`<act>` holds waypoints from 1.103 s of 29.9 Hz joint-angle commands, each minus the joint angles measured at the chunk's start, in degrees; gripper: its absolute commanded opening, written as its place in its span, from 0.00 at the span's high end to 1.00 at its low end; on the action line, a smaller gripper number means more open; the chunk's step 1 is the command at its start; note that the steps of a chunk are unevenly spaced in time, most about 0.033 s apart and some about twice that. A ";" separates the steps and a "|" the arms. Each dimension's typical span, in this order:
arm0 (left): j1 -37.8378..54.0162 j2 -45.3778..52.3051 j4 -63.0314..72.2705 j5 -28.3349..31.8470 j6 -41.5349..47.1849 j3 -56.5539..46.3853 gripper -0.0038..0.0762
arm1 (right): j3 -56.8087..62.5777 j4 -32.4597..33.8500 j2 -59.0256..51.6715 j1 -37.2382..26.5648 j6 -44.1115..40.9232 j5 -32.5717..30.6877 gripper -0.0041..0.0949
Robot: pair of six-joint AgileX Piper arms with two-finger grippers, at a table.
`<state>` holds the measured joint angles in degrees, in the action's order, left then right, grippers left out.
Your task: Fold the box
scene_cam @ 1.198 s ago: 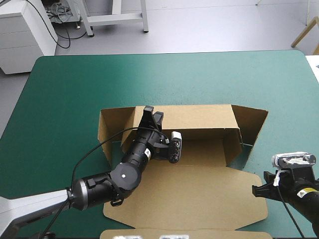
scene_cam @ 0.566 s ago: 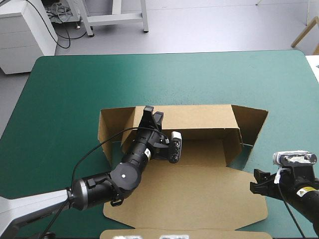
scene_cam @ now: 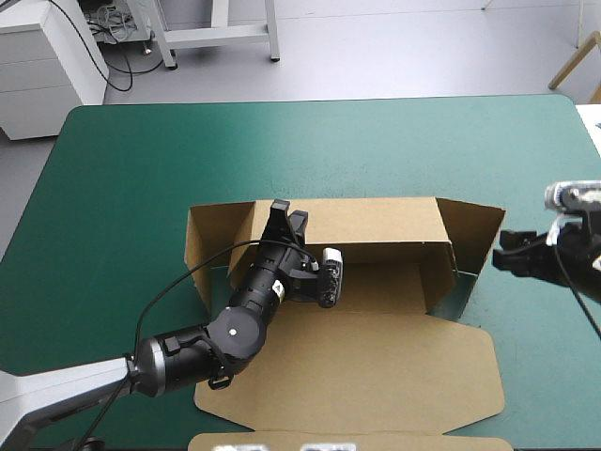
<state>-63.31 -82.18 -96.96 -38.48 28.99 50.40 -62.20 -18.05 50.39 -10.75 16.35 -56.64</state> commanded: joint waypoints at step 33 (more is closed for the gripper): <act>-0.55 1.35 -1.16 -0.80 0.86 1.01 0.96 | -19.49 -10.59 34.81 -0.09 9.44 -7.08 0.36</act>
<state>-63.31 -82.18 -97.01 -38.68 29.00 50.40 -79.96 -26.89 87.22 -10.75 25.15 -62.73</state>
